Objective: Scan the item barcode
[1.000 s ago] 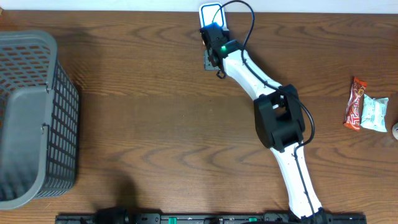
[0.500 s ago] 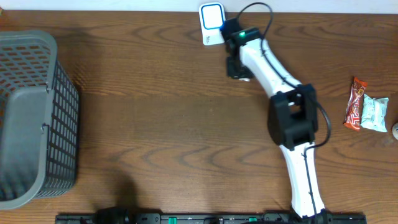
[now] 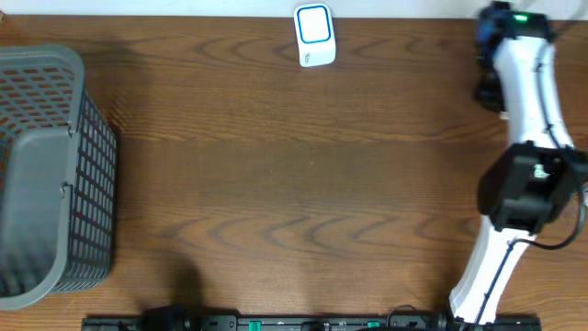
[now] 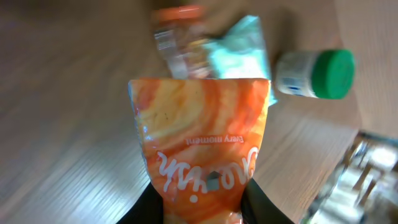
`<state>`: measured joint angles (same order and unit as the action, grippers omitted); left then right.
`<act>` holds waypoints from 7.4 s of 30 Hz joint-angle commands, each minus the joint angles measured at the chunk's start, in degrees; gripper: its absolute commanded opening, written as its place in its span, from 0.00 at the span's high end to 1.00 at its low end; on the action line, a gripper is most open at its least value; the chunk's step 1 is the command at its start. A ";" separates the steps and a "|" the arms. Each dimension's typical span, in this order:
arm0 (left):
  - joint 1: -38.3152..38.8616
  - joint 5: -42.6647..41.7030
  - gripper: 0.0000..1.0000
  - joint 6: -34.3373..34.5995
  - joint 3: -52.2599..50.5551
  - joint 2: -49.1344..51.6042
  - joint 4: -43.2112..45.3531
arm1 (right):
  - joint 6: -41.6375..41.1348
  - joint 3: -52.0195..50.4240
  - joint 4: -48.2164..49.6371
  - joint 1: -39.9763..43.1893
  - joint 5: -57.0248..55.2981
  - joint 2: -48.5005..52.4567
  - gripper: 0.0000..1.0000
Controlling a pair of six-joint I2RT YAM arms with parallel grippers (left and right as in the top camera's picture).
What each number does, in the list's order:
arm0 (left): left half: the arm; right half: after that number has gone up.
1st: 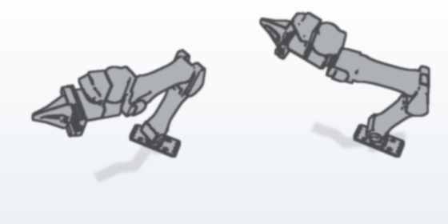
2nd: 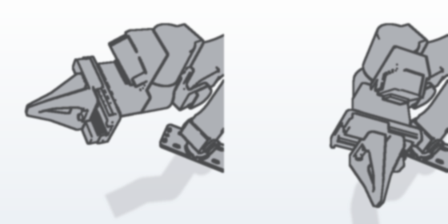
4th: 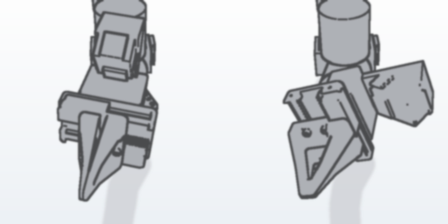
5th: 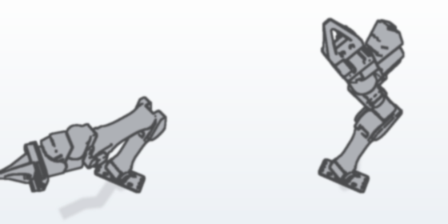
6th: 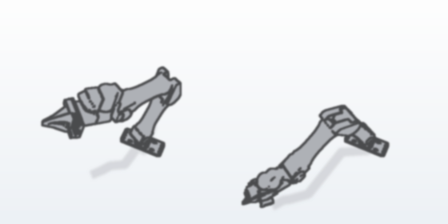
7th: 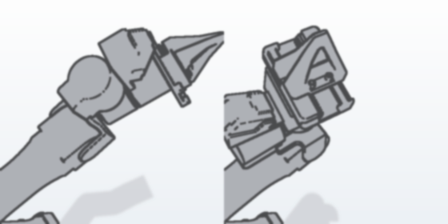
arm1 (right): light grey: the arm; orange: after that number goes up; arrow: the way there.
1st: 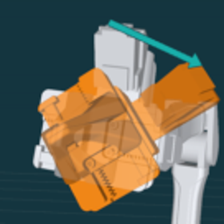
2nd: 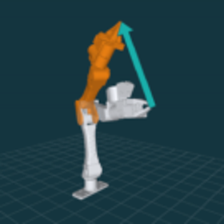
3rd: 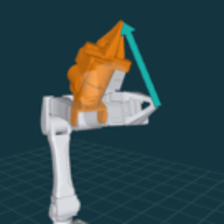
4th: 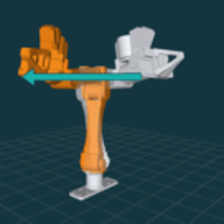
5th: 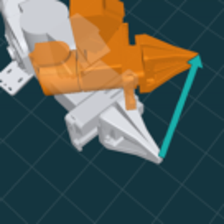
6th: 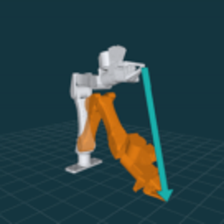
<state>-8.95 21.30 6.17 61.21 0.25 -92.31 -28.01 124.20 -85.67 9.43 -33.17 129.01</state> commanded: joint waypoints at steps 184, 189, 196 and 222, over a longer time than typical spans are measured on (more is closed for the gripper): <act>0.70 -8.13 0.16 -0.02 -7.39 -0.02 42.29 | 28.89 -123.89 81.37 -15.85 32.61 -128.67 0.01; 2.43 -18.27 0.16 0.00 -19.61 -0.09 52.63 | 28.89 -123.89 81.37 -15.85 32.61 -128.65 0.01; 4.17 -25.49 0.16 0.39 -38.82 -0.11 69.44 | 28.89 -123.89 81.37 -15.85 32.61 -128.65 0.01; 8.28 -26.38 0.16 1.44 -60.96 -0.13 88.59 | 28.89 -123.89 81.37 -15.85 32.61 -128.63 0.01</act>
<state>-1.85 -5.39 7.51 1.52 0.36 -2.26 1.87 0.38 -4.03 -6.57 0.01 0.69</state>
